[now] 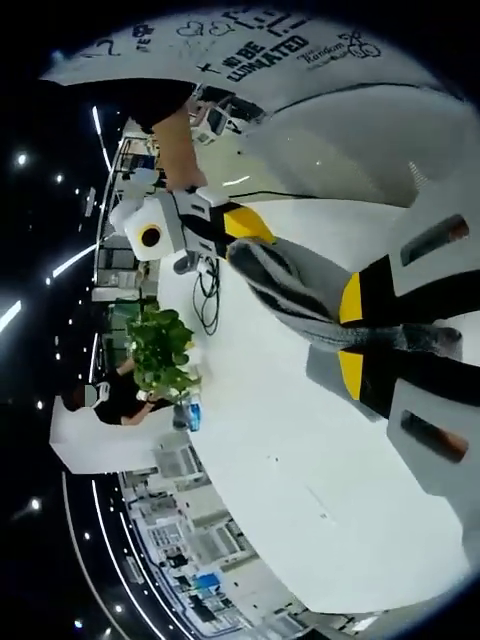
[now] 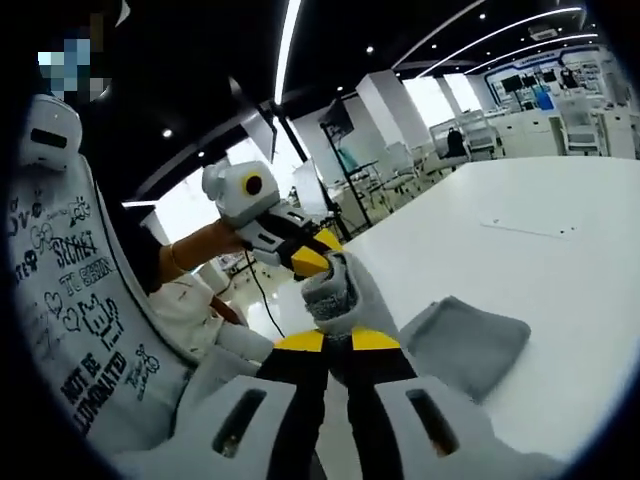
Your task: Fold the towel on the table until its edges align and the towel forms a compact rectangular stack.
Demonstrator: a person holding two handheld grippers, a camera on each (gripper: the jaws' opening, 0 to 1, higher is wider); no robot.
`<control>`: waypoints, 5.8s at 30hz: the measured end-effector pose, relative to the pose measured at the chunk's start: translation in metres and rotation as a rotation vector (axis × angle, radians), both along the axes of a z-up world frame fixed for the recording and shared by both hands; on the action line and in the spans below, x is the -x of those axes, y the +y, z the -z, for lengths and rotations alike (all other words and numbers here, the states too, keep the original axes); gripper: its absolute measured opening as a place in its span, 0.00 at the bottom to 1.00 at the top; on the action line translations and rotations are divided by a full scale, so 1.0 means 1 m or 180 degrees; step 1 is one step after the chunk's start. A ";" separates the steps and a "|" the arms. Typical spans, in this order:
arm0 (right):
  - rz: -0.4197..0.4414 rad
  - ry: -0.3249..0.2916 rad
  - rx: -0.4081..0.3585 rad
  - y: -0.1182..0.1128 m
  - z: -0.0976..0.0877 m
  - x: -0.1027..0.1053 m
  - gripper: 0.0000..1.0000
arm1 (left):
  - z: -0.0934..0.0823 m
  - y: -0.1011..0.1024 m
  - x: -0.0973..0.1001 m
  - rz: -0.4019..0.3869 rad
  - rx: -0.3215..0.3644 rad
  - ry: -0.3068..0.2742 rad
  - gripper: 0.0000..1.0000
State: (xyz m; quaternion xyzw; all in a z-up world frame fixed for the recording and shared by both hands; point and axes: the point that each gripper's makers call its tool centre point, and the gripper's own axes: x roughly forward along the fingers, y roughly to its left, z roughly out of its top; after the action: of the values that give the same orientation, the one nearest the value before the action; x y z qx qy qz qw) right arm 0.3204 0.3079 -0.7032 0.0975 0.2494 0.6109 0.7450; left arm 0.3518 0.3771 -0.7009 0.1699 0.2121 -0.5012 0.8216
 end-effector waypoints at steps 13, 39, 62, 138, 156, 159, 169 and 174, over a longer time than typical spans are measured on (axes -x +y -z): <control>0.0005 -0.0102 -0.0164 -0.006 -0.030 0.007 0.04 | -0.032 -0.006 0.009 0.0150 -0.0025 -0.0224 0.07; 0.1164 0.0612 0.0336 -0.025 0.070 -0.082 0.05 | 0.079 -0.019 -0.061 -0.0067 -0.0360 0.0695 0.08; 0.1477 0.1093 0.0738 -0.043 0.166 -0.120 0.05 | 0.161 -0.021 -0.102 -0.0289 -0.0572 0.1034 0.06; 0.0783 -0.0140 0.1529 -0.044 0.197 -0.001 0.50 | 0.211 0.023 0.024 -0.0752 -0.0727 0.0708 0.46; 0.0985 -0.0134 0.1534 -0.045 0.201 -0.056 0.40 | 0.217 0.014 -0.034 -0.0707 -0.0806 0.0626 0.41; 0.1040 -0.0122 0.1504 -0.046 0.199 -0.071 0.40 | 0.217 0.015 -0.051 -0.0685 -0.0814 0.0620 0.41; 0.1208 -0.0131 0.1433 -0.048 0.197 -0.105 0.43 | 0.215 0.016 -0.083 -0.0725 -0.0790 0.0594 0.41; 0.1245 -0.0091 0.1425 -0.050 0.199 -0.107 0.43 | 0.214 0.015 -0.083 -0.0777 -0.0763 0.0621 0.41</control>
State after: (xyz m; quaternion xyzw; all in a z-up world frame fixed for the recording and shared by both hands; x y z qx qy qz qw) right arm 0.4269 0.2583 -0.9019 -0.0316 0.3438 0.3869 0.8550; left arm 0.4353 0.3918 -0.9152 0.1901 0.3678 -0.3832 0.8257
